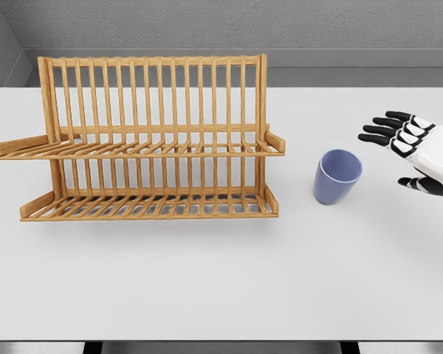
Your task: Right arm put cup on second shelf
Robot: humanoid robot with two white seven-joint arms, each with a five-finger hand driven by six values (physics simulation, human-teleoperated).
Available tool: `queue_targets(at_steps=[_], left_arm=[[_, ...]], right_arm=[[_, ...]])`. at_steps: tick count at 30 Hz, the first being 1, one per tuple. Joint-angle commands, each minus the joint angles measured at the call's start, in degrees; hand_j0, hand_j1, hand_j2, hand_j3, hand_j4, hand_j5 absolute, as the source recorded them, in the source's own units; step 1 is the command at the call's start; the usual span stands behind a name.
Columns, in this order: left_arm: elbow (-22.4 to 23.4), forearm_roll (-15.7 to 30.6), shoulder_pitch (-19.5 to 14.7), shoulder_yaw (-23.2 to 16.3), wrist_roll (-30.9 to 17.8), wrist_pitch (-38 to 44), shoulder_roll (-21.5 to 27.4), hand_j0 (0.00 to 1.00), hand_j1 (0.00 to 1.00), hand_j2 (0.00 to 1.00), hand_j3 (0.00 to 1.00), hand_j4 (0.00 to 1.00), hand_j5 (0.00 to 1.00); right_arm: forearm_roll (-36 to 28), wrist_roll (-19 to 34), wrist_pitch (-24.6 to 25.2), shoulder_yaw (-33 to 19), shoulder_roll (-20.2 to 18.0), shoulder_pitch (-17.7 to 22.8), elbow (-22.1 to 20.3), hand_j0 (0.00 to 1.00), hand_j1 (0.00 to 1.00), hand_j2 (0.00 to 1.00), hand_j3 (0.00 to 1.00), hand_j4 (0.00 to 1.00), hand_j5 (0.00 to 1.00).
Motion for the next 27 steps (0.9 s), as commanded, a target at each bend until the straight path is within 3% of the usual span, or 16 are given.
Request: queue_targets(at_steps=[1, 6, 8, 9, 10, 13, 16, 18, 20, 27], left_arm=[[0.0, 0.0, 0.0, 0.0, 0.0, 0.0, 0.0, 1.0, 1.0, 1.0, 1.0, 1.0, 1.0], [0.0, 0.0, 0.0, 0.0, 0.0, 0.0, 0.0, 1.0, 1.0, 1.0, 1.0, 1.0, 1.0], [0.0, 0.0, 0.0, 0.0, 0.0, -0.1, 0.0, 1.0, 1.0, 1.0, 1.0, 1.0, 1.0], [0.0, 0.0, 0.0, 0.0, 0.0, -0.1, 0.0, 1.0, 1.0, 1.0, 1.0, 1.0, 1.0], [0.0, 0.0, 0.0, 0.1, 0.0, 0.0, 0.0, 1.0, 1.0, 1.0, 1.0, 1.0, 1.0], [0.0, 0.0, 0.0, 0.1, 0.0, 0.0, 0.0, 1.0, 1.0, 1.0, 1.0, 1.0, 1.0], [0.0, 0.0, 0.0, 0.0, 0.0, 0.0, 0.0, 1.0, 1.0, 1.0, 1.0, 1.0, 1.0], [0.0, 0.0, 0.0, 0.0, 0.0, 0.0, 0.0, 1.0, 1.0, 1.0, 1.0, 1.0, 1.0], [0.0, 0.0, 0.0, 0.0, 0.0, 0.0, 0.0, 1.0, 1.0, 1.0, 1.0, 1.0, 1.0], [0.0, 0.0, 0.0, 0.0, 0.0, 0.0, 0.0, 1.0, 1.0, 1.0, 1.0, 1.0, 1.0]], right_arm=[[-0.4, 0.0, -0.1, -0.1, -0.2, 0.0, -0.2, 1.0, 1.0, 1.0, 1.0, 1.0, 1.0], [-0.9, 1.1, -0.1, -1.1, -0.3, -1.0, 1.1, 1.0, 1.0, 1.0, 1.0, 1.0, 1.0], [-1.0, 18.0, -0.1, -1.2, -0.2, -4.2, -0.9, 1.0, 1.0, 1.0, 1.0, 1.0, 1.0], [-1.1, 23.9, -0.1, -1.2, -0.1, -6.1, -0.9, 1.0, 1.0, 1.0, 1.0, 1.0, 1.0], [-1.1, 28.3, -0.1, -1.1, 0.0, -6.9, -0.9, 1.0, 1.0, 1.0, 1.0, 1.0, 1.0], [-1.1, 34.5, -0.1, 0.0, 1.2, -10.2, -0.9, 1.0, 1.0, 1.0, 1.0, 1.0, 1.0], [-1.1, 38.2, -0.1, 0.7, 2.3, -12.8, -0.9, 1.0, 1.0, 1.0, 1.0, 1.0, 1.0], [-1.1, 41.0, -0.1, 6.8, 3.6, -19.3, -0.9, 1.0, 1.0, 1.0, 1.0, 1.0, 1.0], [-1.1, 41.1, -0.1, 11.9, 4.8, -23.1, -0.7, 1.0, 1.0, 1.0, 1.0, 1.0, 1.0], [-1.1, 41.0, -0.1, 14.9, 6.1, -27.5, -0.5, 1.0, 1.0, 1.0, 1.0, 1.0, 1.0]])
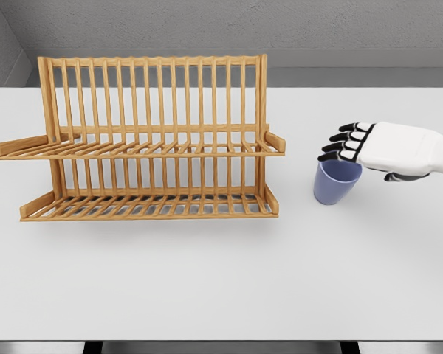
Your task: Right arm put cup on second shelf
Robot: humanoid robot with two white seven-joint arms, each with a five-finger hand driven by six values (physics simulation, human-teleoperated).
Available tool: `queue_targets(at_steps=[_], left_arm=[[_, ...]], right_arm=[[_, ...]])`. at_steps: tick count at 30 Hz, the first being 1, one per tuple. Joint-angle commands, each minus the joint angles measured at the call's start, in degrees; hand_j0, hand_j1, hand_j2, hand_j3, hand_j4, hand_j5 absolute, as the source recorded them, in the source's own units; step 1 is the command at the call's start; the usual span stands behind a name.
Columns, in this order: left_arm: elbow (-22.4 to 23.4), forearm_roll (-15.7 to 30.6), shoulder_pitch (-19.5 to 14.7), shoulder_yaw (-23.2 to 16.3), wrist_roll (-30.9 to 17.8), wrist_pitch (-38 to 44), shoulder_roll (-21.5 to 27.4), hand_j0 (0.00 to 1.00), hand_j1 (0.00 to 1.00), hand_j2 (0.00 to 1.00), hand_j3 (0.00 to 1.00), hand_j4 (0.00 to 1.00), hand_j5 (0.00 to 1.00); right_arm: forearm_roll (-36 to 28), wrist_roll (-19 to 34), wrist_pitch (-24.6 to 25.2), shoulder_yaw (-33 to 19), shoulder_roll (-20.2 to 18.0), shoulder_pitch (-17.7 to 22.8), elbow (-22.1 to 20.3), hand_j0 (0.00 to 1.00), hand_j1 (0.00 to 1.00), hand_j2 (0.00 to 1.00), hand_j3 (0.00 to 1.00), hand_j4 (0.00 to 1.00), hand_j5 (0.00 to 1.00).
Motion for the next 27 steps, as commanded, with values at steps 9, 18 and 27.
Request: queue_targets(at_steps=[9, 18, 27], left_arm=[[0.0, 0.0, 0.0, 0.0, 0.0, 0.0, 0.0, 1.0, 1.0, 1.0, 1.0, 1.0, 1.0], [0.0, 0.0, 0.0, 0.0, 0.0, 0.0, 0.0, 1.0, 1.0, 1.0, 1.0, 1.0, 1.0], [0.0, 0.0, 0.0, 0.0, 0.0, 0.0, 0.0, 1.0, 1.0, 1.0, 1.0, 1.0, 1.0]], right_arm=[[-0.2, 0.1, 0.1, 3.8, 2.0, -2.4, 1.3, 1.0, 1.0, 1.0, 1.0, 1.0, 1.0], [-0.1, 0.1, 0.1, 8.9, 4.0, -6.2, 6.0, 1.0, 1.0, 1.0, 1.0, 1.0, 1.0], [-0.1, 0.1, 0.1, 9.9, 4.9, -6.9, 7.9, 1.0, 1.0, 1.0, 1.0, 1.0, 1.0]])
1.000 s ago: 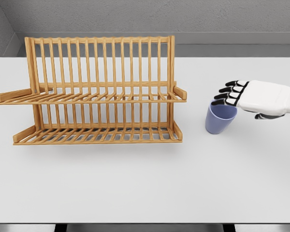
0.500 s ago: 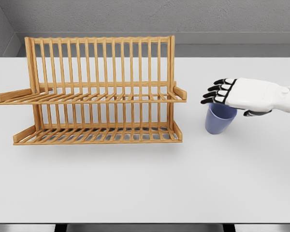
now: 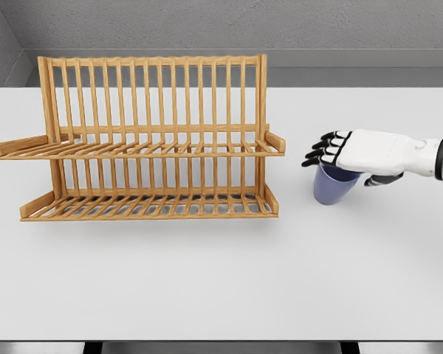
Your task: Right arm put cup on second shelf
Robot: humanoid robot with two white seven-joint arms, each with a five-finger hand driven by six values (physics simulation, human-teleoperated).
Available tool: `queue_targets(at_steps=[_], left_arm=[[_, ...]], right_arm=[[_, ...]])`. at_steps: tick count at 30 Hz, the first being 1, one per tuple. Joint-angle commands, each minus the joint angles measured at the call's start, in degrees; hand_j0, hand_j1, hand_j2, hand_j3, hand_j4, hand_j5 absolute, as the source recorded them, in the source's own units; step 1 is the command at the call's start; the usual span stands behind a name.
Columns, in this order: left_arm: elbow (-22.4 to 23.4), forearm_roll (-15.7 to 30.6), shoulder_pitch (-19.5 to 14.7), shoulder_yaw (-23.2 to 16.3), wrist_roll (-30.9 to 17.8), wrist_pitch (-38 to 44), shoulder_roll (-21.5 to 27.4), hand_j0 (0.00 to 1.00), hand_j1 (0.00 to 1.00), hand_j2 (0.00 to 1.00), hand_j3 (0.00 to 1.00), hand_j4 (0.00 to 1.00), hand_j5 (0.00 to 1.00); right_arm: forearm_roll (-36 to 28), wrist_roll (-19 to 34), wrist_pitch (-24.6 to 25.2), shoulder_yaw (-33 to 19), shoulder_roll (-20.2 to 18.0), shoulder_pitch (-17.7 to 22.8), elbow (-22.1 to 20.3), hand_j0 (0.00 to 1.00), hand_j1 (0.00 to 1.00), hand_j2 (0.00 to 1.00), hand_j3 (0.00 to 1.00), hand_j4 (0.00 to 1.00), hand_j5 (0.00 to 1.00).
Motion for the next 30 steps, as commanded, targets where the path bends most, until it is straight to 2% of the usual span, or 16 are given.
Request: queue_targets(at_steps=[1, 5, 7, 21, 23, 25, 30], left_arm=[[0.0, 0.0, 0.0, 0.0, 0.0, 0.0, 0.0, 1.0, 1.0, 1.0, 1.0, 1.0, 1.0], [0.0, 0.0, 0.0, 0.0, 0.0, -0.1, 0.0, 1.0, 1.0, 1.0, 1.0, 1.0, 1.0], [0.0, 0.0, 0.0, 0.0, 0.0, 0.0, 0.0, 1.0, 1.0, 1.0, 1.0, 1.0, 1.0], [0.0, 0.0, 0.0, 0.0, 0.0, 0.0, 0.0, 1.0, 1.0, 1.0, 1.0, 1.0, 1.0], [0.0, 0.0, 0.0, 0.0, 0.0, -0.1, 0.0, 1.0, 1.0, 1.0, 1.0, 1.0, 1.0], [0.0, 0.0, 0.0, 0.0, 0.0, 0.0, 0.0, 1.0, 1.0, 1.0, 1.0, 1.0, 1.0], [0.0, 0.0, 0.0, 0.0, 0.0, -0.1, 0.0, 1.0, 1.0, 1.0, 1.0, 1.0, 1.0]], right_arm=[[-0.3, -0.1, 0.1, 0.1, 0.1, 0.0, 0.7, 1.0, 1.0, 1.0, 1.0, 1.0, 1.0], [-0.3, -0.1, 1.6, 0.5, 0.6, -0.1, 0.7, 1.0, 1.0, 1.0, 1.0, 1.0, 1.0], [-0.3, -0.1, 1.6, 1.9, 1.0, -1.4, 1.0, 1.0, 1.0, 1.0, 1.0, 1.0, 1.0], [-0.3, -0.1, 1.6, 3.2, 1.1, -1.8, 3.7, 1.0, 1.0, 1.0, 1.0, 1.0, 1.0], [-0.3, -0.1, 1.6, 3.6, 1.2, -1.8, 3.7, 0.95, 0.95, 0.95, 0.95, 0.95, 0.95], [-0.3, 0.0, 1.6, 3.6, 1.2, -2.0, 3.6, 0.79, 0.79, 0.79, 0.79, 0.79, 0.79], [-0.2, 0.0, 1.5, 3.6, 1.1, -2.1, 3.6, 0.7, 0.7, 0.7, 0.7, 0.7, 0.7]])
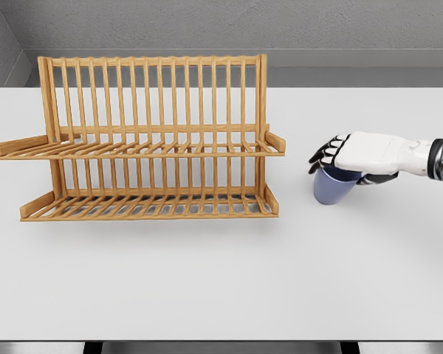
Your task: Right arm put cup on second shelf
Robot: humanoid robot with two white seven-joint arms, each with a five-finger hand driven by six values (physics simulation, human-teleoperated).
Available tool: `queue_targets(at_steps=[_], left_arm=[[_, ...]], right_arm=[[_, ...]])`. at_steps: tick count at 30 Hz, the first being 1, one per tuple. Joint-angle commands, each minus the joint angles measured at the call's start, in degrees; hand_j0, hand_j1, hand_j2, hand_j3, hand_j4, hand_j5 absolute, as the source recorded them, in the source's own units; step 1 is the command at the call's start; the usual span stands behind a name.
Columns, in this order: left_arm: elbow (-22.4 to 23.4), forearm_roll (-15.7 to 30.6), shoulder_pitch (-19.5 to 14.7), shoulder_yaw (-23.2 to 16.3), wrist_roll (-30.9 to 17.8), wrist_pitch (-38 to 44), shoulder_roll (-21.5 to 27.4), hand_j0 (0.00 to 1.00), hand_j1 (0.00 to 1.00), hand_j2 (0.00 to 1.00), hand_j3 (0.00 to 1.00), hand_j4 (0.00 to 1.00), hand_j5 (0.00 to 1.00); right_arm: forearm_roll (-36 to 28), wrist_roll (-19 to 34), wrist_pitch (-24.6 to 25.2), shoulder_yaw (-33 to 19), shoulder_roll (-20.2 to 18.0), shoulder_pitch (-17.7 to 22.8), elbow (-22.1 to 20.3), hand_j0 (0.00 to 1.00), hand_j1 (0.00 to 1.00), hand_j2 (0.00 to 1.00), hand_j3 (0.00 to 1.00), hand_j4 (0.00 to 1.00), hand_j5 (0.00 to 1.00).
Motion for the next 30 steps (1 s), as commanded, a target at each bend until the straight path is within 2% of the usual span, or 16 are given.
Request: queue_targets(at_steps=[1, 3, 19, 20, 21, 30], left_arm=[[0.0, 0.0, 0.0, 0.0, 0.0, -0.1, 0.0, 1.0, 1.0, 1.0, 1.0, 1.0, 1.0], [0.0, 0.0, 0.0, 0.0, 0.0, -0.1, 0.0, 1.0, 1.0, 1.0, 1.0, 1.0, 1.0], [0.0, 0.0, 0.0, 0.0, 0.0, 0.0, 0.0, 1.0, 1.0, 1.0, 1.0, 1.0, 1.0], [0.0, 0.0, 0.0, 0.0, 0.0, 0.0, 0.0, 1.0, 1.0, 1.0, 1.0, 1.0, 1.0], [0.0, 0.0, 0.0, 0.0, 0.0, 0.0, 0.0, 1.0, 1.0, 1.0, 1.0, 1.0, 1.0], [0.0, 0.0, 0.0, 0.0, 0.0, 0.0, 0.0, 1.0, 1.0, 1.0, 1.0, 1.0, 1.0]], right_arm=[[-0.2, 0.0, 0.0, 0.0, -0.1, -0.1, -0.1, 0.67, 0.67, 0.67, 0.67, 0.67, 0.67], [-0.2, 0.1, 0.0, 0.0, -0.1, -0.1, -0.3, 0.65, 0.65, 0.65, 0.65, 0.65, 0.65], [-0.2, 0.2, 0.0, -0.7, -0.4, -1.8, -0.5, 0.64, 0.64, 0.64, 0.64, 0.64, 0.64], [-0.2, 0.2, 0.0, -0.7, -0.4, -1.9, -0.5, 0.6, 0.6, 0.6, 0.6, 0.6, 0.6], [-0.2, 0.2, 0.0, -0.7, -0.5, -1.9, -0.5, 0.6, 0.6, 0.6, 0.6, 0.6, 0.6], [-0.3, 0.2, 0.1, -2.2, -0.9, -4.7, -0.5, 0.6, 0.6, 0.6, 0.6, 0.6, 0.6]])
